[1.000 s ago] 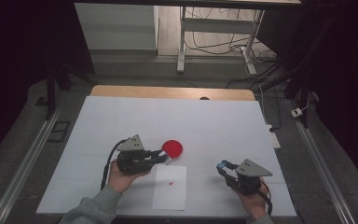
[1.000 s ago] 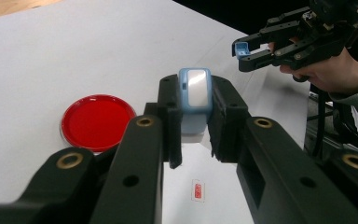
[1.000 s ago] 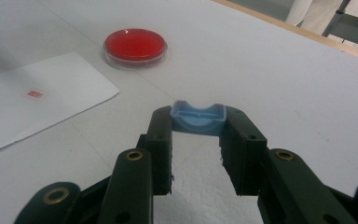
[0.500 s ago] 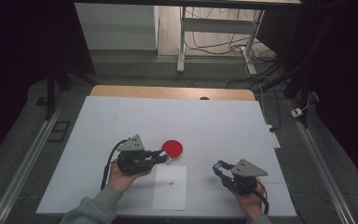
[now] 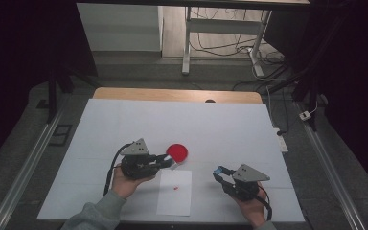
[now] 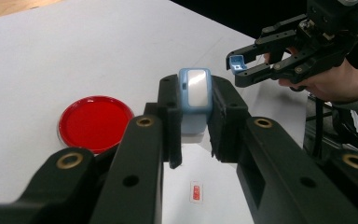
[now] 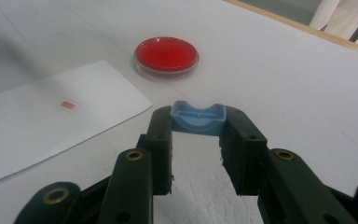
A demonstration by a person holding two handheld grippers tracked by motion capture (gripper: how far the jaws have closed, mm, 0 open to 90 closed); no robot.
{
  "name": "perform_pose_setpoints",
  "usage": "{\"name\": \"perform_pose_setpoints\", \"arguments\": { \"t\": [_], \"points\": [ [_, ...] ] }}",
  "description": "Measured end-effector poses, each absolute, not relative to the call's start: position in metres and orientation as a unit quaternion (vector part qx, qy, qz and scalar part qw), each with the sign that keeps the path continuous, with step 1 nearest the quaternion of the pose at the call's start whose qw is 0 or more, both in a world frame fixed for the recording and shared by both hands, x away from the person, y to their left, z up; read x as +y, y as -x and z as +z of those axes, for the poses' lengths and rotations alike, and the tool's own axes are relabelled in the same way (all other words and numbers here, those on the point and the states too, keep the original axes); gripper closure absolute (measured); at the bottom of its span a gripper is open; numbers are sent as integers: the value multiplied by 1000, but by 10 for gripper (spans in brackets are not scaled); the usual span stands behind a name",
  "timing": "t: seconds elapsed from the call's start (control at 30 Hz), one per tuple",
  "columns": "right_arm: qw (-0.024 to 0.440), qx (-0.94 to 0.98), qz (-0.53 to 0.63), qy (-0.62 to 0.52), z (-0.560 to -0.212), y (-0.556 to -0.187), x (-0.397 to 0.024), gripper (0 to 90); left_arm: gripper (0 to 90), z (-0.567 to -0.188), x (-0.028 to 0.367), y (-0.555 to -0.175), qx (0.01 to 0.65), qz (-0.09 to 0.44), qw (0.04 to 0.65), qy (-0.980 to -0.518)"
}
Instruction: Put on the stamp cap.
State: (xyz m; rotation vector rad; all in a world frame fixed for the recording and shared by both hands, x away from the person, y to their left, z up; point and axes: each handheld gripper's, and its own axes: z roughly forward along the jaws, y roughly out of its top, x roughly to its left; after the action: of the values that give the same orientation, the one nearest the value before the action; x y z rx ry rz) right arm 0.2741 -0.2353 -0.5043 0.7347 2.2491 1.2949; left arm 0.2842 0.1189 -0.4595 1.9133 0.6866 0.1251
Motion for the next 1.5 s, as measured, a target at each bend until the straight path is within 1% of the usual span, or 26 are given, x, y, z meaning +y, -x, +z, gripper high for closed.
{"name": "perform_pose_setpoints", "arguments": {
  "t": [0.57,0.93,1.5],
  "points": [
    [212,818,470,-256,-506,-273,-223,650,760,-459,117,-284,287,54,528,-798],
    [199,825,472,-238,-509,-272,-199,649,760,-458,115,-284,284,51,530,-797],
    [193,834,469,-217,-513,-271,-174,649,761,-457,109,-284,281,45,536,-795]
  ]
}}
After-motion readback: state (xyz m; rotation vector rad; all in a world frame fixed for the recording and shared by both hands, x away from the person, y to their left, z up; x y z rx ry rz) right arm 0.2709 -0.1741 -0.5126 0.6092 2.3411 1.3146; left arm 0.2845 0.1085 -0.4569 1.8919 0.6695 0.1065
